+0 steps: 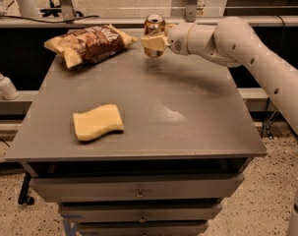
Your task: Move orange can near brown chip bag
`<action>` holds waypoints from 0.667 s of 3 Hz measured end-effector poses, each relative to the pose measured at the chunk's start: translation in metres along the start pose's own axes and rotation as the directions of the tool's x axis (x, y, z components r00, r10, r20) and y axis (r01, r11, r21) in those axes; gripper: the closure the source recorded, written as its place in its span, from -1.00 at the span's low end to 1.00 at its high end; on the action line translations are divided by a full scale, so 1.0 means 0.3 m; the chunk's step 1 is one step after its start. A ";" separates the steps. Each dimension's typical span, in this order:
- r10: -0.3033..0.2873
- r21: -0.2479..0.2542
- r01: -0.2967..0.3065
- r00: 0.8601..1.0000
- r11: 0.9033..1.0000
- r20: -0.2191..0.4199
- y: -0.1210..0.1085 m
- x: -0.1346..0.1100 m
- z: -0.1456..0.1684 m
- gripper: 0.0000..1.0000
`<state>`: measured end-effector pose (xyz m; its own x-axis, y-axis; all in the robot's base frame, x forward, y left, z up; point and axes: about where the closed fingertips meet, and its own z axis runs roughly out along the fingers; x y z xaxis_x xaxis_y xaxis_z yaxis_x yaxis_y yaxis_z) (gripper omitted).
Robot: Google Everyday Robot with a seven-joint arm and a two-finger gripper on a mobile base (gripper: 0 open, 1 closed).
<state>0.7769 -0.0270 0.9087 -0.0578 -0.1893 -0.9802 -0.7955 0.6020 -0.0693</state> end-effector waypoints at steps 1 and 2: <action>-0.012 -0.056 0.012 1.000 0.998 0.010 0.096 -0.049 0.108 1.00; -0.032 -0.101 0.032 0.999 0.994 0.003 0.177 -0.059 0.181 1.00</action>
Offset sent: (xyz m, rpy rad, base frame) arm -0.0146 0.1103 0.0009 -0.0337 -0.0114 0.1558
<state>0.7686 0.0504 0.9123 -0.0301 -0.2059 -0.9781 -0.8539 0.5140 -0.0819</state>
